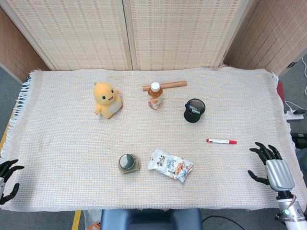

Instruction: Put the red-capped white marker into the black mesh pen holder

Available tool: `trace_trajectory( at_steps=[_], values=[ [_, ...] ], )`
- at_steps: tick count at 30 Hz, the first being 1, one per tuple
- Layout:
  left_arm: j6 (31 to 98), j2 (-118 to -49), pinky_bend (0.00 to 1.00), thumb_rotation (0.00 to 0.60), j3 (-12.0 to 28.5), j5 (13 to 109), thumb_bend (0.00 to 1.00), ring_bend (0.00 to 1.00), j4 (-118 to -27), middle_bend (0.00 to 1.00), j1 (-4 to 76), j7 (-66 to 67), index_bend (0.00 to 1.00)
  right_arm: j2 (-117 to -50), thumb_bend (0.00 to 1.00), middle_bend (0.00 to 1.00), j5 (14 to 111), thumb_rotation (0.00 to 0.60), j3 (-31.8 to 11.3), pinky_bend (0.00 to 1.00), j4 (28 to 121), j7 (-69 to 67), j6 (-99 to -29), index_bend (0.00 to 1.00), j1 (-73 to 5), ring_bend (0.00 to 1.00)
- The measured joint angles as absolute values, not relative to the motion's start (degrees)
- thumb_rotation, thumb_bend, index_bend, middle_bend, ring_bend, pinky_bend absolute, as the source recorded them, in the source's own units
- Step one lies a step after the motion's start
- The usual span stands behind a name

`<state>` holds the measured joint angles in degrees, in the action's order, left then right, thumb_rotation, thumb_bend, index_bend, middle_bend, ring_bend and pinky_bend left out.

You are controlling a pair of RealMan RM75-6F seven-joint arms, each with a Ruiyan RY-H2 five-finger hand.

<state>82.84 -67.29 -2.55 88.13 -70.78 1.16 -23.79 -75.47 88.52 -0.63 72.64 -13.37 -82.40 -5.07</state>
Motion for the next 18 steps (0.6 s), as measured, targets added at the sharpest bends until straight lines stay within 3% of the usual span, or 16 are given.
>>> trace_trajectory(
  at_steps=[18],
  values=[
    [83.2, -67.0, 0.14, 0.600, -2.5, 88.3, 0.45, 0.06, -71.2, 0.09, 1.1, -23.7, 0.27, -75.3, 0.13, 0.10, 88.3, 0.600, -0.5, 0.10, 72.7, -13.1, -81.5, 0.25, -5.3, 0.21]
  ],
)
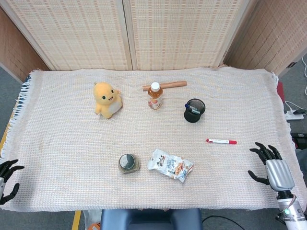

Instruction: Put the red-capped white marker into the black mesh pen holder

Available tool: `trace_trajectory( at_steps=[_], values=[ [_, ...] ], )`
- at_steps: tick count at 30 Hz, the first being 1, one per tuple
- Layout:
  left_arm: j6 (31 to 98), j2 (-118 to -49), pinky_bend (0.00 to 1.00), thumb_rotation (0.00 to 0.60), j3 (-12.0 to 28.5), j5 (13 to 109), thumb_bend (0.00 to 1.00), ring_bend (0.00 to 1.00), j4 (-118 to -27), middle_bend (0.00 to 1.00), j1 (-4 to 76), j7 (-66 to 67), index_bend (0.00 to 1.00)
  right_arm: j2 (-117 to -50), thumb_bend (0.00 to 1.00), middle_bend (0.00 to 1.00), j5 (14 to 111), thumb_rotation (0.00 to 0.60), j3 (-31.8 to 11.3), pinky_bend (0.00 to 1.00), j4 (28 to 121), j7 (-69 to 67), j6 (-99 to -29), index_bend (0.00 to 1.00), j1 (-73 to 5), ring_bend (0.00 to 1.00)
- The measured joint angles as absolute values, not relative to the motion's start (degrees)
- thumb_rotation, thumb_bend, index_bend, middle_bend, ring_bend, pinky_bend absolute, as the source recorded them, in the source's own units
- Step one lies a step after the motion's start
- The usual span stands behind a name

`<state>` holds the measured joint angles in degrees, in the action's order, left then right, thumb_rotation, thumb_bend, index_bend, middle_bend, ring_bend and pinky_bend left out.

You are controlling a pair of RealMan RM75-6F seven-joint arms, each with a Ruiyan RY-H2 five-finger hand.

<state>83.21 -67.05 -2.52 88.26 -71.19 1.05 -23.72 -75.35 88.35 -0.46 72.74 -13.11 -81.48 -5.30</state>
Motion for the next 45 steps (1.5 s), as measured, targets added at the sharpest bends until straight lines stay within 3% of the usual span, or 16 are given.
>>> trace_trajectory(
  at_steps=[8, 17, 30, 45],
  values=[
    [83.5, -66.6, 0.14, 0.600, -2.5, 88.4, 0.45, 0.06, -71.5, 0.09, 0.9, -24.3, 0.27, -75.4, 0.13, 0.10, 87.7, 0.600, -1.1, 0.10, 72.2, -13.9, -77.8, 0.25, -7.5, 0.21],
    [83.9, -66.3, 0.14, 0.600, -2.5, 88.5, 0.45, 0.06, -72.0, 0.09, 0.8, -24.3, 0.27, -75.0, 0.13, 0.10, 85.1, 0.600, -3.1, 0.10, 68.8, -18.1, -64.3, 0.25, -15.2, 0.21],
    [83.4, -66.2, 0.14, 0.600, -2.4, 88.1, 0.45, 0.06, -71.7, 0.09, 0.8, -25.1, 0.27, -82.3, 0.13, 0.10, 82.6, 0.600, -5.5, 0.10, 55.4, -20.9, -47.1, 0.29, -29.1, 0.23],
    [84.0, -66.0, 0.14, 0.600, -2.5, 88.6, 0.45, 0.06, -71.4, 0.09, 0.7, -26.3, 0.27, -82.3, 0.13, 0.10, 78.6, 0.600, -5.8, 0.10, 63.1, -6.6, -41.9, 0.31, -33.8, 0.23]
  ],
)
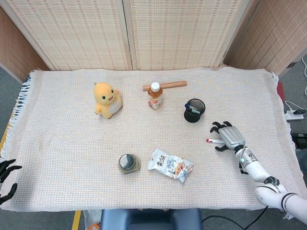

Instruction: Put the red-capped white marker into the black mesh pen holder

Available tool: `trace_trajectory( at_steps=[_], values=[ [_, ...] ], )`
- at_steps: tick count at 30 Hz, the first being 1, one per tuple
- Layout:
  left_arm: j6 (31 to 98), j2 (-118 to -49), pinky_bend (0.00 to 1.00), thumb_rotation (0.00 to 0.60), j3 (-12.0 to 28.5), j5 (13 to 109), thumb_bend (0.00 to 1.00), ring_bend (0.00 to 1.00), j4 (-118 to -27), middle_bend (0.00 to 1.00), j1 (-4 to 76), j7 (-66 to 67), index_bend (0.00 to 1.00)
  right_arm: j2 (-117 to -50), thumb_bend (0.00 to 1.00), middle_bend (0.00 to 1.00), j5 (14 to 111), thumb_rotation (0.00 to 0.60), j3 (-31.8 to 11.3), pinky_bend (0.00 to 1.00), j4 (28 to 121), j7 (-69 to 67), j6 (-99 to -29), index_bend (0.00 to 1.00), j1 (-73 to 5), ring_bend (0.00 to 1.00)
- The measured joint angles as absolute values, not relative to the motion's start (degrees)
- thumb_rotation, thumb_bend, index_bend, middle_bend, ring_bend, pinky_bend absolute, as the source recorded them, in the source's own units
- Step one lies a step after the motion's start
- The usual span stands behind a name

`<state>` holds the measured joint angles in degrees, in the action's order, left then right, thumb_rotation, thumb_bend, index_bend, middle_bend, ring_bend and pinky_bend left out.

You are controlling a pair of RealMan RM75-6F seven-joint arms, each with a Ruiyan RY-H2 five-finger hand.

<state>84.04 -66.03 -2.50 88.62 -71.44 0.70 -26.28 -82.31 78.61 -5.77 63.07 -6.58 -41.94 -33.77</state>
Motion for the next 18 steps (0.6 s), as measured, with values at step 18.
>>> trace_trajectory(
  at_steps=[18],
  values=[
    [83.2, -66.1, 0.14, 0.600, -2.6, 88.4, 0.44, 0.06, -71.4, 0.09, 0.9, -26.5, 0.27, -85.5, 0.14, 0.10, 75.1, 0.600, -5.3, 0.10, 60.0, -4.2, -39.7, 0.43, -35.5, 0.25]
  ],
)
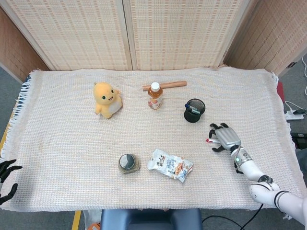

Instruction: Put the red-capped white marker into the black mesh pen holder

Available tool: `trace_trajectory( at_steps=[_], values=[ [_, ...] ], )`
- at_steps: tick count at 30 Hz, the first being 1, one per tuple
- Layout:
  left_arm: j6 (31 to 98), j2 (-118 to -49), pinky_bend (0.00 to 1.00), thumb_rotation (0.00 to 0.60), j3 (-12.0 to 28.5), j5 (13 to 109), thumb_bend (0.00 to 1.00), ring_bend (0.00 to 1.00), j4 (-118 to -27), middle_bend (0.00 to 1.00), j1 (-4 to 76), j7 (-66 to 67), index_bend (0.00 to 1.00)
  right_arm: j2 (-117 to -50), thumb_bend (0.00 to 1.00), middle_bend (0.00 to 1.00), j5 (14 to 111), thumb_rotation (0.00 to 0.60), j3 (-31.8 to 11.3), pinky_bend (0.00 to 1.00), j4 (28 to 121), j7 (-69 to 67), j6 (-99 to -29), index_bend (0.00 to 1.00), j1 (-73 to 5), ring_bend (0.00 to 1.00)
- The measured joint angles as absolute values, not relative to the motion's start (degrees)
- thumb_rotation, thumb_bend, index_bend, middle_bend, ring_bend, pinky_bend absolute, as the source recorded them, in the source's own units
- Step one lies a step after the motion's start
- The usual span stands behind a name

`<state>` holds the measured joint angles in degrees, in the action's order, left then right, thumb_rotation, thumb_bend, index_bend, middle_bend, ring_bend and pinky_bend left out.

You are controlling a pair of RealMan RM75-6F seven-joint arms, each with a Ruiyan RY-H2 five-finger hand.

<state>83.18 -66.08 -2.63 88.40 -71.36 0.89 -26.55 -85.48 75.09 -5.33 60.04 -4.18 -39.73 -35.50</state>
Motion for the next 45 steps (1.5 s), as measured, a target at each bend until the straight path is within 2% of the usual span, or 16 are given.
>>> trace_trajectory(
  at_steps=[5, 10, 18, 45],
  values=[
    [82.9, -66.1, 0.14, 0.600, -2.6, 88.3, 0.44, 0.06, -71.1, 0.09, 1.0, -26.9, 0.27, -86.1, 0.14, 0.11, 75.0, 0.600, -5.1, 0.11, 59.1, -4.0, -40.0, 0.47, -35.6, 0.26],
    [82.8, -66.3, 0.14, 0.600, -2.8, 88.5, 0.44, 0.06, -71.1, 0.09, 1.1, -26.8, 0.28, -86.4, 0.18, 0.12, 74.0, 0.600, -5.5, 0.11, 57.9, -3.8, -40.4, 0.48, -35.5, 0.27],
    [83.1, -66.1, 0.14, 0.600, -2.8, 88.6, 0.44, 0.06, -71.4, 0.09, 1.0, -26.5, 0.28, -87.0, 0.18, 0.12, 72.2, 0.600, -6.1, 0.12, 55.9, -3.7, -39.6, 0.49, -35.6, 0.28],
    [83.2, -65.9, 0.14, 0.600, -2.7, 88.4, 0.44, 0.06, -71.5, 0.09, 0.9, -26.6, 0.28, -88.2, 0.24, 0.16, 71.9, 0.600, -6.0, 0.17, 55.4, -2.4, -40.0, 0.57, -36.0, 0.32]
  ],
)
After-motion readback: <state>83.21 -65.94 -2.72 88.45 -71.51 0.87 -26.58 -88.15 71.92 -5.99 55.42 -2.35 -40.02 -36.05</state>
